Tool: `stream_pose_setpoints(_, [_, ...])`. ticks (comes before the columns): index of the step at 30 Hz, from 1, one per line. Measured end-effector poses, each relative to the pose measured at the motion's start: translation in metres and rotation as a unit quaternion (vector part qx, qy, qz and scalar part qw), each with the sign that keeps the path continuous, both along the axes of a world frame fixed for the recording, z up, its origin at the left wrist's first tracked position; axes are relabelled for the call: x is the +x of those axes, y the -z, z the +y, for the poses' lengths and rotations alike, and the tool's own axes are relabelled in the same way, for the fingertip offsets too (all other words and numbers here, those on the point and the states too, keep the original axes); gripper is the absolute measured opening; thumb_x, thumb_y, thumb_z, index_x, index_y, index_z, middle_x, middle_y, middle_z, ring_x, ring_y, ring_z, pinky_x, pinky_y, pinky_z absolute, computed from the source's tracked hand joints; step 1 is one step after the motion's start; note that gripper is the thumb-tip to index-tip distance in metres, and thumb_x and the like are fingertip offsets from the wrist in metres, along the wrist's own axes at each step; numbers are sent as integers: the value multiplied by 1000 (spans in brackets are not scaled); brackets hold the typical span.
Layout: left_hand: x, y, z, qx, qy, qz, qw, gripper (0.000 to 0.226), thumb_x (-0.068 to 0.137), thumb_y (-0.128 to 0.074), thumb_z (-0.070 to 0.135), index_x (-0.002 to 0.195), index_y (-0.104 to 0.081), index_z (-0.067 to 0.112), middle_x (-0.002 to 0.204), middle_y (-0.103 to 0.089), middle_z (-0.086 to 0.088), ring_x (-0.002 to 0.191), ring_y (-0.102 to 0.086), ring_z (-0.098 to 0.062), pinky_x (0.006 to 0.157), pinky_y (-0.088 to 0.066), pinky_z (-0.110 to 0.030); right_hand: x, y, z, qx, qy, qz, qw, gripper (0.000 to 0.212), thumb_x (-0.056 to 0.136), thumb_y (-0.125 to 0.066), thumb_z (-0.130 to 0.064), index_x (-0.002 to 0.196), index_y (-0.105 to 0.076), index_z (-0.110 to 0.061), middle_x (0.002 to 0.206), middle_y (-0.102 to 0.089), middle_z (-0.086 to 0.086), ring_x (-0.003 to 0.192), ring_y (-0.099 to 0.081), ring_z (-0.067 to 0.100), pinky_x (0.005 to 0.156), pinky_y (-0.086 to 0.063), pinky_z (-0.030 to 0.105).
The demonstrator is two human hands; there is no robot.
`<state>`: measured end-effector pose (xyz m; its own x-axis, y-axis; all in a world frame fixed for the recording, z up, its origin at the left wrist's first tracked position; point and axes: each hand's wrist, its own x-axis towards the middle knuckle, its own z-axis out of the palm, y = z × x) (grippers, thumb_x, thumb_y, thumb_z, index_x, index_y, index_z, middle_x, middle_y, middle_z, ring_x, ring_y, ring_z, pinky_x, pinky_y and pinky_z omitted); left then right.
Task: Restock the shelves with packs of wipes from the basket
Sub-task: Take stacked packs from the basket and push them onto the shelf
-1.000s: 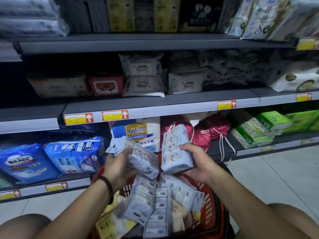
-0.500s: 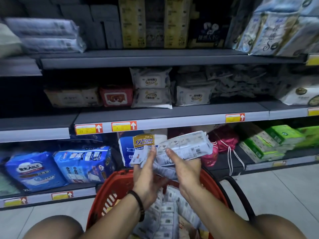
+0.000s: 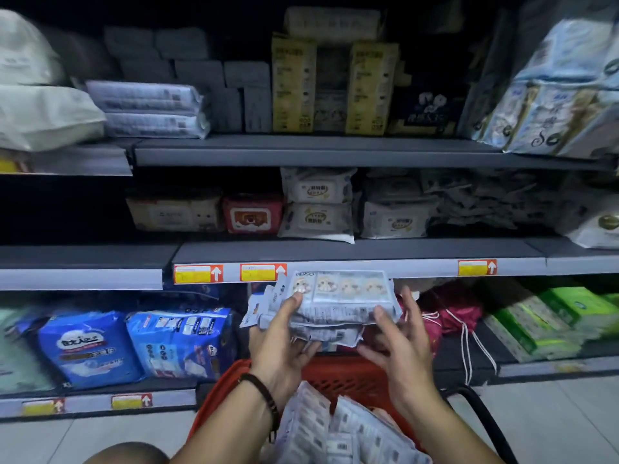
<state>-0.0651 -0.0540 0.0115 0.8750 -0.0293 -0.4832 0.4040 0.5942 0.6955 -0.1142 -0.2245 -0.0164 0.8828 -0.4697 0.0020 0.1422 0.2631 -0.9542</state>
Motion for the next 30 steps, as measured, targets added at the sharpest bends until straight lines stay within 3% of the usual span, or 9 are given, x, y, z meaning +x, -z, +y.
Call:
stream_pose_setpoints(5, [-4,-9,17,-20,23,-11,999,75,61,-96,42,126,-70,19,130,-68,-17,108,-71,-43,88,-63,-56,1,0,10,-169,-40,-27,984,81,74,-93,-28,139,-48,-44,135,-67,0,111,-75,19,92,-63,47])
stream_pose_setpoints(6, [-6,-11,20,-25,30,-19,999,82,57,-96,45,129,-69,19,130,-70,-16,106,-74,-43,85,-65,-54,2,-4,12,-191,-25,-25,981,76,72,-96,-33,130,-48,-43,132,-66,1,112,-73,17,94,-63,44])
stream_pose_setpoints(10, [-14,-30,31,-38,51,-74,995,74,71,-87,47,135,-65,18,130,-72,-14,100,-78,-39,81,-65,-53,6,-21,18,-197,5,-27,980,82,55,-96,-66,115,-45,-44,124,-63,4,112,-70,35,90,-59,61])
stream_pose_setpoints(14, [-15,-56,48,-27,62,-157,985,49,85,-82,22,127,-57,17,119,-74,-18,90,-80,-37,81,-65,-59,11,-56,36,-212,38,-89,972,81,66,-97,-37,129,-46,-39,126,-64,-7,114,-67,10,97,-53,33])
stream_pose_setpoints(16, [-11,-69,61,22,54,-201,978,54,82,-83,10,127,-54,9,122,-74,-21,101,-78,-38,87,-62,-61,16,-81,51,-224,50,-101,968,82,69,-97,-26,136,-50,-35,124,-69,-13,111,-68,-1,96,-52,27])
stream_pose_setpoints(20, [5,-105,91,168,22,-326,930,62,84,-81,-3,135,-60,25,118,-79,-9,106,-78,-29,81,-65,-41,40,-127,80,-264,74,-105,956,81,66,-99,-40,132,-51,-42,118,-70,-19,105,-68,-4,93,-55,30])
stream_pose_setpoints(23, [20,-143,118,274,-39,-394,876,64,83,-85,3,135,-61,32,119,-79,4,112,-75,-18,96,-62,-46,60,-166,104,-296,71,-121,945,88,65,-98,-49,139,-51,-38,128,-63,-10,114,-65,10,99,-56,39])
stream_pose_setpoints(26, [34,-183,147,350,-104,-440,820,68,83,-89,15,142,-59,26,126,-76,13,119,-70,-4,105,-54,-35,86,-207,128,-335,48,-170,926,71,77,-89,-50,138,-61,-29,126,-60,-8,115,-60,9,105,-53,42])
stream_pose_setpoints(30, [59,-235,184,403,-170,-440,784,62,76,-94,28,127,-59,32,118,-75,16,105,-71,4,93,-59,-29,125,-252,160,-327,32,-196,924,105,70,-74,-73,159,-33,-35,152,-54,-6,139,-53,14,114,-49,47])
